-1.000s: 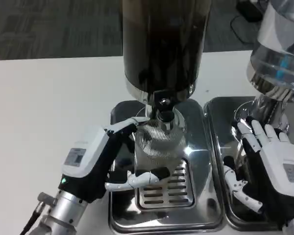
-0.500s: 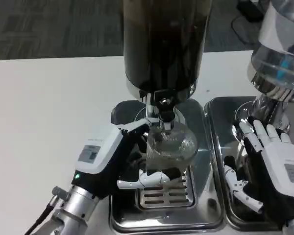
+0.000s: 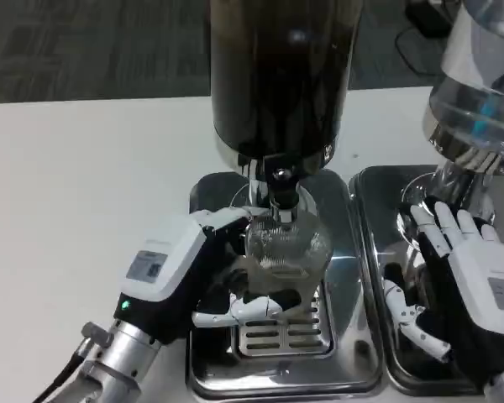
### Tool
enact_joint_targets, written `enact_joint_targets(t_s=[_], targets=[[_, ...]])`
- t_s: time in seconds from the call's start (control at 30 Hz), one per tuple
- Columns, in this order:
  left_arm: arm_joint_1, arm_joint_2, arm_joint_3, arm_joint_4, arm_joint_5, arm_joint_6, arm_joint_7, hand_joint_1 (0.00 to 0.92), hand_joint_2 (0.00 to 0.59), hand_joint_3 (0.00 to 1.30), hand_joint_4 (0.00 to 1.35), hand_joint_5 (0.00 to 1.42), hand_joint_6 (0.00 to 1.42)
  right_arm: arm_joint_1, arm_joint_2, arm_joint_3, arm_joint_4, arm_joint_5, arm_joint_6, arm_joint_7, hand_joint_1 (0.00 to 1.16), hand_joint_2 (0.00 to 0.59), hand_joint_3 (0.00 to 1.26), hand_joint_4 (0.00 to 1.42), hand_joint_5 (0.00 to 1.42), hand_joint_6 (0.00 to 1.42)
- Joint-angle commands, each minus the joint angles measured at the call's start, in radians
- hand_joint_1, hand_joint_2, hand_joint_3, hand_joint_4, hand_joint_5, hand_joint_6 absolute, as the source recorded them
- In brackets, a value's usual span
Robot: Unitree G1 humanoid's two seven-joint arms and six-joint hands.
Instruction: Grasp the cup under the faucet to collect the drink, then remove the cup.
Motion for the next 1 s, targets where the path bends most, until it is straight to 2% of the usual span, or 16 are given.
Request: enact_joint_targets(t_s=[0.03, 0.33, 0.6, 0.73, 0.87, 1.0], targets=[[0.027, 0.020, 0.007, -0.043, -0.013, 0.040, -0.046, 0.230, 0.095, 0.37, 0.34, 0.58, 0.40, -0.011, -0.007, -0.005, 0.007, 0.015, -0.009, 0.008, 0.26, 0.479, 0.08, 0.00, 0.00, 0.00], [0.096, 0.059, 0.043, -0.164, -0.056, 0.077, -0.133, 0.129, 0.058, 0.29, 0.29, 0.51, 0.34, -0.026, -0.019, 0.000, 0.021, 0.027, -0.023, 0.015, 0.26, 0.479, 0.08, 0.00, 0.00, 0.00], [0.160, 0.089, 0.099, -0.253, -0.095, 0.082, -0.183, 0.084, 0.035, 0.27, 0.27, 0.50, 0.34, -0.035, -0.020, 0.005, 0.040, 0.032, -0.033, 0.012, 0.26, 0.479, 0.08, 0.00, 0.00, 0.00], [0.207, 0.098, 0.139, -0.316, -0.117, 0.088, -0.198, 0.055, 0.024, 0.27, 0.27, 0.49, 0.33, -0.039, -0.028, 0.004, 0.042, 0.034, -0.040, 0.015, 0.26, 0.479, 0.08, 0.00, 0.00, 0.00], [0.299, 0.117, 0.236, -0.420, -0.199, 0.092, -0.222, 0.009, 0.018, 0.26, 0.27, 0.49, 0.32, -0.041, -0.049, -0.008, 0.044, 0.041, -0.055, 0.008, 0.26, 0.479, 0.08, 0.00, 0.00, 0.00], [0.344, 0.113, 0.281, -0.496, -0.219, 0.116, -0.253, 0.000, 0.014, 0.26, 0.27, 0.49, 0.31, -0.048, -0.072, -0.026, 0.056, 0.070, -0.072, 0.009, 0.26, 0.479, 0.08, 0.00, 0.00, 0.00]])
